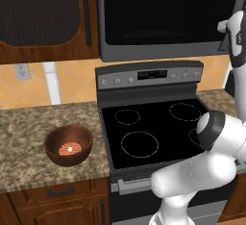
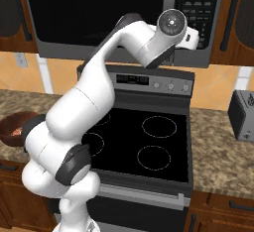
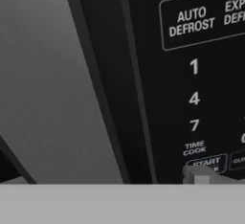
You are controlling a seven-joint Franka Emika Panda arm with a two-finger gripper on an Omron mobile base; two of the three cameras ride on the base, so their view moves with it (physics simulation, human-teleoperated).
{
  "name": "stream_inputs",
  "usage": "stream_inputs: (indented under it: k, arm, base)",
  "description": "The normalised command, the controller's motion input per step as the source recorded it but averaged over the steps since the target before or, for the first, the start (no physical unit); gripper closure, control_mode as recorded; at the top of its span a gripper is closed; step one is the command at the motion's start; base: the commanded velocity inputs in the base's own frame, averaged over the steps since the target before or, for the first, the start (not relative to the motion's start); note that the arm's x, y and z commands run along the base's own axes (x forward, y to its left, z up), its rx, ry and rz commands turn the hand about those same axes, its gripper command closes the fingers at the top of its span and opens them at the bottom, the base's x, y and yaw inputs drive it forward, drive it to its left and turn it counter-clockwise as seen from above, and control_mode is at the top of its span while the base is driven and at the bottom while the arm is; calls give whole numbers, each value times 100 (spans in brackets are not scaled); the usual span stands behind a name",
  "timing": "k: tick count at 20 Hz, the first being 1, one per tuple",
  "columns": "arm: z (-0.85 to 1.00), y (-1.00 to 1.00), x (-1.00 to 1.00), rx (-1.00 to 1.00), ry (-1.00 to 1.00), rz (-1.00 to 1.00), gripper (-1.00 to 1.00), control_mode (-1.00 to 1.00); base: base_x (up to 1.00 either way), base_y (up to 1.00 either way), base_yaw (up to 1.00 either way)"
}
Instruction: Open the microwave, place the bowl with waffle inside the microwave, then close the microwave door and turn it on.
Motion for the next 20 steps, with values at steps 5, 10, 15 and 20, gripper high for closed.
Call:
stream_inputs:
  k: [5, 10, 15, 20]
  arm:
    - [-24, 56, 22, 0, -18, 11, -100, -100]
    - [-22, 48, 76, 0, -13, 11, -100, -100]
    - [-16, 97, 74, 0, -5, 10, 100, -100]
    - [1, 100, 17, 0, -1, 13, 100, -100]
  base:
    - [0, 0, 0]
    - [0, 0, 0]
    - [0, 0, 0]
    - [0, 0, 0]
